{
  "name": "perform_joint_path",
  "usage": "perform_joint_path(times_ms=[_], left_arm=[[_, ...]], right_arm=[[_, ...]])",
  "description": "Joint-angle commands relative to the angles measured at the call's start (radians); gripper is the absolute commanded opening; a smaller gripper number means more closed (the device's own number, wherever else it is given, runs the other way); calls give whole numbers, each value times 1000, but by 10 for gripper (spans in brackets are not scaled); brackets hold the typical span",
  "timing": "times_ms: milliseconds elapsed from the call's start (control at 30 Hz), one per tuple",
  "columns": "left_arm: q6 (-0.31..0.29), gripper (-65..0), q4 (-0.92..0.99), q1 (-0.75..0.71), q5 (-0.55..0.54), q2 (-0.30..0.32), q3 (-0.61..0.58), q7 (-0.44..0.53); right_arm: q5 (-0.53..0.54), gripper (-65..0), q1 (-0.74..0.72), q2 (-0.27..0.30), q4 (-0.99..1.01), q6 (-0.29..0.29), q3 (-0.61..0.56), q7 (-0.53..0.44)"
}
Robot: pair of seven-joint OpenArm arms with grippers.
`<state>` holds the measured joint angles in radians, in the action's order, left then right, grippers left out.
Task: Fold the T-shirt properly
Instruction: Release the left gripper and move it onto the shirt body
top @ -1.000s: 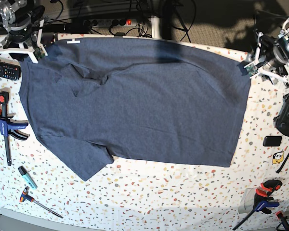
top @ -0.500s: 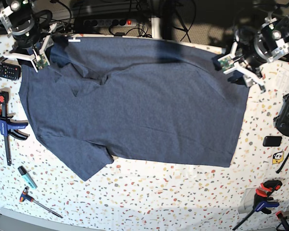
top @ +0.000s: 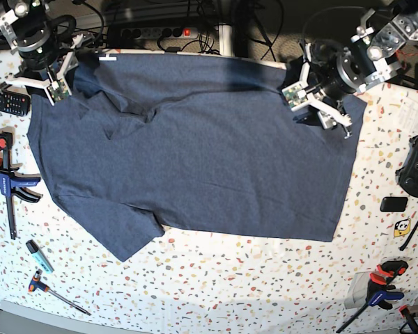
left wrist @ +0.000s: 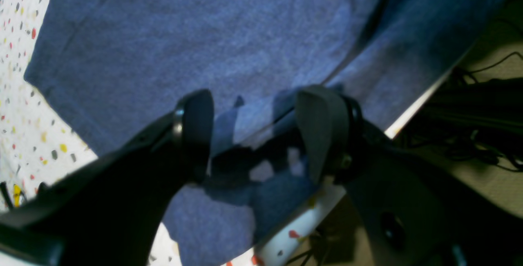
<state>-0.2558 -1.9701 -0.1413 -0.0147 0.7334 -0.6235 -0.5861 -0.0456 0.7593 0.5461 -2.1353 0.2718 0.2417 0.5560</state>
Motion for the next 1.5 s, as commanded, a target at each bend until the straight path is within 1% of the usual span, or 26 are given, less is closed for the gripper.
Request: perform_joint_path(times_ms=[0, 200, 300, 333, 400, 500, 600, 700, 733, 933, 1000, 1067, 1100, 1133, 1233, 1300, 1400, 1467], left_arm=[[8, -300, -16, 5, 8, 8, 7, 11], [9, -301, -13, 6, 16, 4, 7, 15], [8, -301, 39, 6, 16, -26, 7, 24], [9, -301, 67, 6, 29, -42, 7, 27], [9, -300, 121, 6, 91, -75, 7, 25], [9, -300, 158, 6, 170, -114, 7, -1], [9, -300, 158, 9, 227, -133, 7, 17], [13, -300, 158, 22, 231, -140, 7, 32], [23, -300, 158, 29, 232, -140, 7, 34], [143, -300, 163, 116, 219, -140, 7, 34], [203, -300, 184, 147, 220, -140, 7, 33], [288, -300, 224, 179, 219, -140, 7, 25], [348, -300, 244, 194, 216, -140, 7, 17], [395, -300, 262, 208, 217, -140, 7, 8], [520, -300, 286, 237, 224, -137, 8, -13], [558, -307, 286, 245, 219, -131, 8, -15], [562, -360, 285, 244, 198, -129, 8, -15], [563, -371, 285, 245, 197, -129, 8, -14]], right_arm=[[-2, -461, 2, 13, -18, -18, 8, -18], [-3, -461, 2, 13, -18, -18, 8, -18], [-2, -461, 2, 13, -18, -18, 8, -18], [-3, -461, 2, 13, -18, -18, 8, -18], [-3, -461, 2, 13, -18, -18, 8, -18], [-3, -461, 2, 13, -18, -18, 8, -18], [-3, -461, 0, 13, -18, -18, 8, -19], [-2, -461, 0, 13, -18, -18, 8, -18], [-2, -461, 0, 13, -18, -18, 8, -18], [-2, -461, 0, 13, -18, -18, 8, -17], [-2, -461, 0, 13, -18, -18, 8, -16], [-2, -461, 0, 13, -18, -18, 8, -14], [-2, -461, 0, 13, -18, -18, 8, -13], [-2, -461, 0, 13, -18, -18, 8, -13], [-2, -461, 0, 13, -18, -18, 8, -17], [-2, -461, 0, 13, -18, -18, 8, -18], [-2, -461, 0, 13, -18, -18, 8, -19], [-2, -461, 0, 13, -18, -18, 8, -24]])
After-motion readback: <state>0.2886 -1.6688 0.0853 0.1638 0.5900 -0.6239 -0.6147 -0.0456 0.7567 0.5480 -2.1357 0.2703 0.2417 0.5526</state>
